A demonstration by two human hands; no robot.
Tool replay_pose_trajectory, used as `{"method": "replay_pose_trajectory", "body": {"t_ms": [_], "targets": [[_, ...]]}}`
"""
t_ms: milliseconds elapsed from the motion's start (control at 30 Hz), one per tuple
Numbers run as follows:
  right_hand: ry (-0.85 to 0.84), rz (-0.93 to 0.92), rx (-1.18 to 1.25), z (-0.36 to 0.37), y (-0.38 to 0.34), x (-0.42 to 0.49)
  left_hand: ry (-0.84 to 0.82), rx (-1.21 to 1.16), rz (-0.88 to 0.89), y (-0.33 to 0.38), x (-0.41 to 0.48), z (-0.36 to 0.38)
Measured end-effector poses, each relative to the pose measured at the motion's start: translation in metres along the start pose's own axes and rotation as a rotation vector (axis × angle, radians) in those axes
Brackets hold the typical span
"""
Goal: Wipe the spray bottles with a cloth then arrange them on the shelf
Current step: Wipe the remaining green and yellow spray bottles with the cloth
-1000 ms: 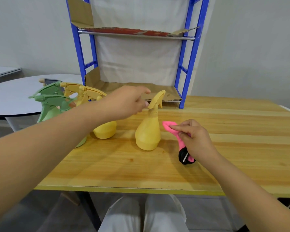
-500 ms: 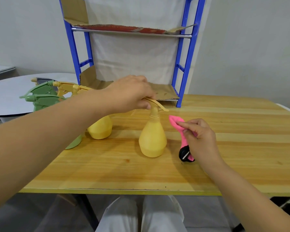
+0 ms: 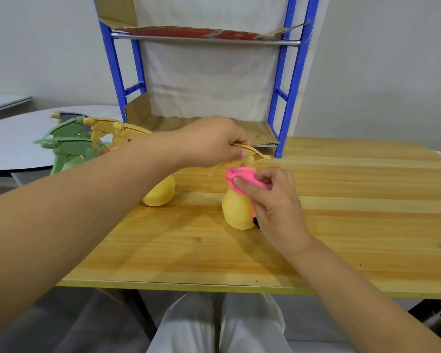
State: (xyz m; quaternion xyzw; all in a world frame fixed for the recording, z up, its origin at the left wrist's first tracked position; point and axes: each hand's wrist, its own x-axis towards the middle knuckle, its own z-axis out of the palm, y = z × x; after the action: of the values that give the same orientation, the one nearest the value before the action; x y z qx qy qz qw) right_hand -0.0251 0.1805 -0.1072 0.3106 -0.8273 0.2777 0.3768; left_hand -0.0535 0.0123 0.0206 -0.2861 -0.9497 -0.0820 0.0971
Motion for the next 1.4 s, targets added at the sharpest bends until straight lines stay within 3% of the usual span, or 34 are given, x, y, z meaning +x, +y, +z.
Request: {"method": "replay_pose_trajectory", "body": {"t_ms": [167, 433, 533, 667, 733, 967, 1100, 1200, 1300, 1400], "targets": [[-0.143, -0.104, -0.17, 0.0, -0.001, -0.019, -0.006, -0.012, -0.039, 0.002, 0.003, 0.0], [-0.42, -0.008, -0.09, -0.026, 0.012, -0.028, 0.097, 0.034, -0.12, 0.008, -0.004, 0.008], [-0.353, 0.044, -0.143, -0.048, 0.019, -0.028, 0.172, 0.064, -0.182, 0.006, -0.014, 0.012], [-0.201, 0.412, 0.085, -0.085, 0.021, -0.026, 0.232, 0.107, -0.24, -0.002, -0.026, 0.012], [-0.152, 0.514, 0.142, -0.097, 0.022, -0.024, 0.246, 0.137, -0.288, -0.006, -0.026, 0.008], [-0.11, 0.592, 0.219, -0.101, 0.021, -0.013, 0.148, 0.271, -0.411, -0.025, -0.019, 0.002], [-0.055, 0.567, 0.286, -0.094, 0.018, -0.002, 0.275, 0.544, -0.258, -0.015, -0.014, 0.003], [-0.005, 0.554, 0.326, -0.088, 0.016, 0.007, 0.299, 0.244, -0.134, 0.026, -0.007, 0.012], [0.047, 0.506, 0.34, -0.083, 0.012, 0.014, 0.192, -0.236, -0.227, 0.067, 0.002, 0.032], [0.04, 0.479, 0.357, -0.087, 0.014, 0.014, 0.266, -0.529, -0.301, 0.084, 0.013, 0.052]]}}
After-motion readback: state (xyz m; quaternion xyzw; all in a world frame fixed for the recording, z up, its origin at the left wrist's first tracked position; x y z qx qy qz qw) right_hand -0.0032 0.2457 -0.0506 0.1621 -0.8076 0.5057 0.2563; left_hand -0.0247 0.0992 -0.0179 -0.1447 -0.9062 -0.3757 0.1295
